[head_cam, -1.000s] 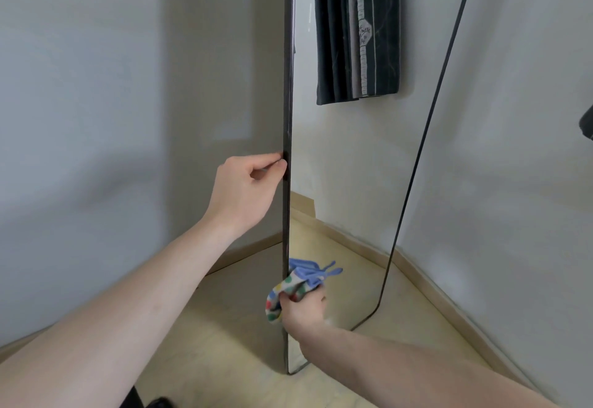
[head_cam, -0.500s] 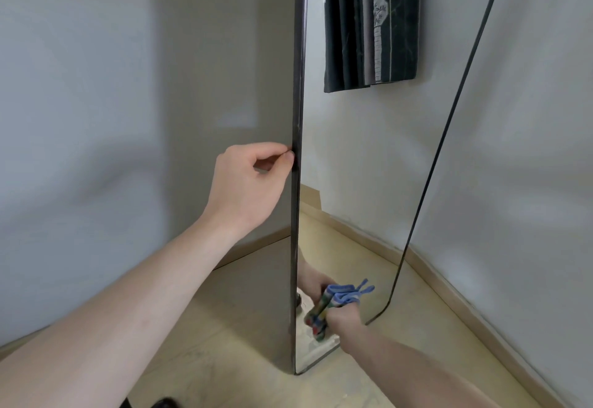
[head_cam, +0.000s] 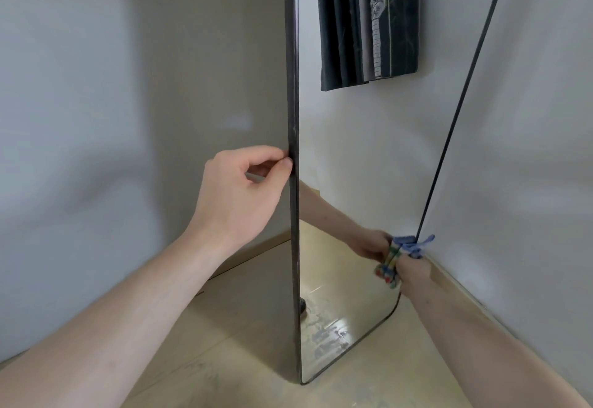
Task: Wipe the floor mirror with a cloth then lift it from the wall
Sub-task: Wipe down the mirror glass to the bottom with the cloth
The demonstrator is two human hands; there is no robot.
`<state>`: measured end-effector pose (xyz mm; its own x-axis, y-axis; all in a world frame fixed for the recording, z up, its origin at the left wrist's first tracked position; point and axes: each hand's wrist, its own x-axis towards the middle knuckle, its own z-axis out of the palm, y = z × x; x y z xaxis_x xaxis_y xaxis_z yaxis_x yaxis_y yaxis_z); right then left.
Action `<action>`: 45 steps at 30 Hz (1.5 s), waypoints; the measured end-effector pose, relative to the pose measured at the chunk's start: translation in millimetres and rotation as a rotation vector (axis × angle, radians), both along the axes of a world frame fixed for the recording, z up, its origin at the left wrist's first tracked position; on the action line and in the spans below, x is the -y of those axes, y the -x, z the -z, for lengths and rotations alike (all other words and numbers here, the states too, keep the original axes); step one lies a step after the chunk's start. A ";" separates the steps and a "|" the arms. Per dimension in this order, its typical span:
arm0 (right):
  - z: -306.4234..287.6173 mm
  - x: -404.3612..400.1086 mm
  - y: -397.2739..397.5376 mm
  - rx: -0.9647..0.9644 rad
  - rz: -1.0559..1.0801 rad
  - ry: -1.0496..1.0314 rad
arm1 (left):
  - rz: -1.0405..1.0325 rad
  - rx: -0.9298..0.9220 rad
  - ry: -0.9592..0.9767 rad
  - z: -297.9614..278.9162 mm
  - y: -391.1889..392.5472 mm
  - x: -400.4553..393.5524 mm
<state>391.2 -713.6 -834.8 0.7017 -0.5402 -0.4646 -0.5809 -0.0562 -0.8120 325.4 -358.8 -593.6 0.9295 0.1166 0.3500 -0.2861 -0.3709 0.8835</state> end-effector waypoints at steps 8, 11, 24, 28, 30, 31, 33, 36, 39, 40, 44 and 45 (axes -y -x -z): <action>22.6 3.3 -7.6 -0.105 0.051 -0.068 | 0.020 0.002 -0.016 -2.1 8.7 2.4; 50.6 -21.2 20.7 -0.130 -0.031 -0.037 | 0.025 -0.019 -0.016 -1.1 10.3 1.9; -117.9 -59.8 7.5 0.237 0.060 0.075 | 0.092 -0.070 -0.081 0.7 21.5 -1.5; -186.7 -71.1 4.3 0.367 -0.034 0.130 | 0.120 -0.023 -0.096 -7.2 28.7 -1.5; -220.4 -80.7 6.8 0.431 -0.081 0.160 | 0.111 -0.002 -0.082 -11.6 30.0 -1.8; -234.8 -85.3 8.0 0.456 -0.111 0.160 | 0.105 -0.002 -0.066 -12.0 30.8 -2.0; -261.7 -92.3 5.7 0.505 -0.165 0.175 | 0.100 -0.003 -0.033 -12.1 31.7 -2.0; -293.8 -103.7 -1.9 0.556 -0.239 0.166 | 0.104 -0.031 -0.017 -13.4 35.3 -1.3; -316.7 -118.2 -6.6 0.630 -0.314 0.199 | 0.105 -0.031 0.002 -26.9 33.2 -0.4; -321.8 -121.6 -8.7 0.652 -0.339 0.225 | 0.102 -0.021 -0.007 -35.9 30.6 -0.9; -355.7 -139.7 -4.4 0.718 -0.451 0.319 | 0.095 0.053 -0.039 -97.0 14.0 -6.9; -366.2 -145.0 -1.1 0.744 -0.473 0.357 | 0.096 0.071 -0.042 -116.5 9.9 -9.0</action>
<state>392.3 -568.6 -468.7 0.9335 -0.1484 0.3265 0.2242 -0.4691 -0.8542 315.5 -349.8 -477.1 0.9082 0.0119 0.4184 -0.3838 -0.3748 0.8439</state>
